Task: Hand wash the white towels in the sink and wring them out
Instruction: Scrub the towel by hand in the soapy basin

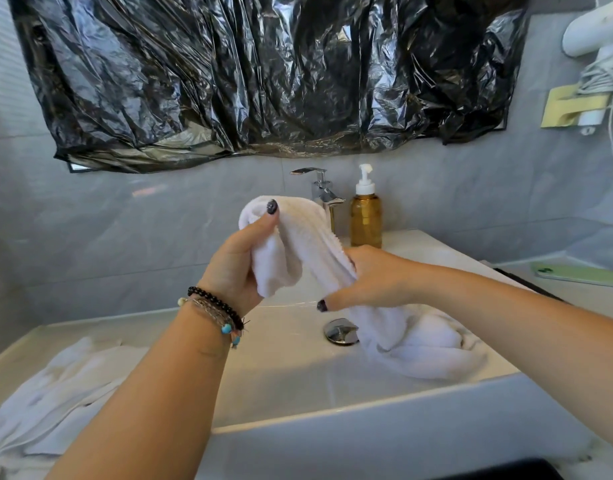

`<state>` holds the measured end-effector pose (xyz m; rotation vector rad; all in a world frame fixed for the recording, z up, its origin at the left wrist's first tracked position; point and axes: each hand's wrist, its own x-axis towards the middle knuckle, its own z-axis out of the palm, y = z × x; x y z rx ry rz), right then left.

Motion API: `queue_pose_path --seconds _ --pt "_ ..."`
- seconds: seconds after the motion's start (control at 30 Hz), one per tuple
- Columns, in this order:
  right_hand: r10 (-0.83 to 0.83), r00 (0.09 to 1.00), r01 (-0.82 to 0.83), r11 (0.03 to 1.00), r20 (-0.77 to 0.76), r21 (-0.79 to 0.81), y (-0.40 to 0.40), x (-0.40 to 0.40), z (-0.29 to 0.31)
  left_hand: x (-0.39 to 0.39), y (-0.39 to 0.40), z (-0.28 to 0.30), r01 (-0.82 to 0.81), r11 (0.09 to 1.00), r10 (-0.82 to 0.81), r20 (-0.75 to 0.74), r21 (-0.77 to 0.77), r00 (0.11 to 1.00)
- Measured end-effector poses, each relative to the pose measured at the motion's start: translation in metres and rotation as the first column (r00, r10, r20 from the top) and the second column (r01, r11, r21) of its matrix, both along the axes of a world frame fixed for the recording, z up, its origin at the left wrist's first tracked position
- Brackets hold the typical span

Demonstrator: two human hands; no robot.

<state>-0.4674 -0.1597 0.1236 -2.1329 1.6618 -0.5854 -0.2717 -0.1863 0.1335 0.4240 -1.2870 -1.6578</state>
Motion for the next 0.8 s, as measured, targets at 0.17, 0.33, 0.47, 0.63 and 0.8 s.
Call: queue_pose_path --seconds 0.17,0.33,0.47,0.63,0.8 --pt "-0.010 0.744 0.018 1.000 0.668 -0.005 0.004 -0.003 0.017 -0.002 -0.009 -0.002 -0.263 0.962 0.255 0.103 0.072 0.961" --pt "0.071 0.746 0.047 0.986 0.662 -0.159 0.008 0.027 0.001 -0.005 -0.006 -0.003 -0.040 0.998 0.039 0.021 0.055 0.999" --pt "0.130 0.731 0.106 0.948 0.670 -0.300 0.011 0.044 -0.013 0.000 -0.004 -0.005 0.106 0.994 -0.106 0.019 0.010 0.994" --pt "0.299 0.845 -0.066 0.881 0.443 -0.469 0.018 0.016 -0.004 -0.005 -0.001 -0.009 0.098 0.995 -0.092 0.176 -0.026 0.980" --pt "-0.044 0.934 -0.257 0.604 -0.354 -0.754 0.009 -0.038 0.019 -0.011 -0.003 -0.013 0.130 0.991 -0.130 0.335 0.021 0.933"
